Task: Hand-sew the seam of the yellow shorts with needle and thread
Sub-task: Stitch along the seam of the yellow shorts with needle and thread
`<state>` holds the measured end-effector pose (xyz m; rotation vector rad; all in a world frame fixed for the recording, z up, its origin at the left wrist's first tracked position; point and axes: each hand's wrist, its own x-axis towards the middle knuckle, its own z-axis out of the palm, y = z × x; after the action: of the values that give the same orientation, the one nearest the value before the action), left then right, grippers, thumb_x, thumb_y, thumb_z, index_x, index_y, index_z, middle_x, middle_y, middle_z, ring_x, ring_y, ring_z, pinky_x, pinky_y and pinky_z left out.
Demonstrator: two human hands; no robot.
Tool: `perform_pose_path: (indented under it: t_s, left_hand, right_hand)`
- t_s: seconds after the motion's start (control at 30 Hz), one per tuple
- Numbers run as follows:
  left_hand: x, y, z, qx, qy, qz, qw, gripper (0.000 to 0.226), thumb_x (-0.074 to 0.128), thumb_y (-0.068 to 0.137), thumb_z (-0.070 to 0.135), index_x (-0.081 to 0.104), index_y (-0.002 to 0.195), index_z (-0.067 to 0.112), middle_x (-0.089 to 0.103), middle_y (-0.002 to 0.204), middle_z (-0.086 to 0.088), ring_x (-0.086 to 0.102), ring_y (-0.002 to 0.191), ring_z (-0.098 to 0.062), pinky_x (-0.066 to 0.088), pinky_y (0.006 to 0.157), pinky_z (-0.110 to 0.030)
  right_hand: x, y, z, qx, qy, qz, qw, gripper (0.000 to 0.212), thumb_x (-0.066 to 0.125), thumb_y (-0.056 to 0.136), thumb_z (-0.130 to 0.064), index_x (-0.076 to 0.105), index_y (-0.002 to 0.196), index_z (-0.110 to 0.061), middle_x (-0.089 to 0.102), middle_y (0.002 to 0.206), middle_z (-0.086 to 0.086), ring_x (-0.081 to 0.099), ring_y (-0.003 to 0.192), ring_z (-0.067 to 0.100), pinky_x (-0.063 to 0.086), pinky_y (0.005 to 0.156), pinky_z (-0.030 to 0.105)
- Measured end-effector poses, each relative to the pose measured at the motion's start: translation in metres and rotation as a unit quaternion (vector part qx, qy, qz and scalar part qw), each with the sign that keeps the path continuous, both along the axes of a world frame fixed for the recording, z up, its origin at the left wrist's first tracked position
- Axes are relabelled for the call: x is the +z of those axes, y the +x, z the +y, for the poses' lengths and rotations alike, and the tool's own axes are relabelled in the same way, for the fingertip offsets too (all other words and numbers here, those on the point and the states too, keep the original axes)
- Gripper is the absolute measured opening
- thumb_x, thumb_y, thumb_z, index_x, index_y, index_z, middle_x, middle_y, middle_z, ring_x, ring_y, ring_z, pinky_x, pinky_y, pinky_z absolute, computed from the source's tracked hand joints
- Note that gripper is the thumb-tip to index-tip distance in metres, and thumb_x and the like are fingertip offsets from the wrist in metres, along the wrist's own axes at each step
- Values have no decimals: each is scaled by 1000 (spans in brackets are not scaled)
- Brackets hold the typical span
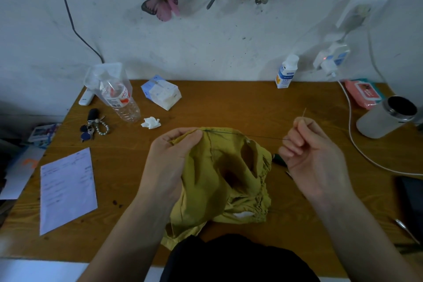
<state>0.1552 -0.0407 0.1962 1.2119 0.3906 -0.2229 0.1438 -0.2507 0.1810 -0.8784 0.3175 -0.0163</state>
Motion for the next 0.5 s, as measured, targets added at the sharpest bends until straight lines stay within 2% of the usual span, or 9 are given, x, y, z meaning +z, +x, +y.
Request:
perform_pose_path:
  t_s: [0.27,0.5]
  left_hand:
    - [-1,1,4,24,-4,-5,1000,24,65,80,5,76,62,16,73,66,-8,71,61,-19,56,52,-25]
    - [-2,4,8,37,7,-4,999,21,66,80,6,76,64,15,74,70,-9,72,64,-20,56,55,-27]
  right_hand:
    - [-26,-16,-29,-19,8,66,998,27,39,95,-15,56,74,-17,37,56,-6,33,47,6,36,43,16]
    - [-43,-24,-45,-45,-7,117,992,24,40,94,-18,57,77,-19,39,55,-8,34,46,4,36,42,16]
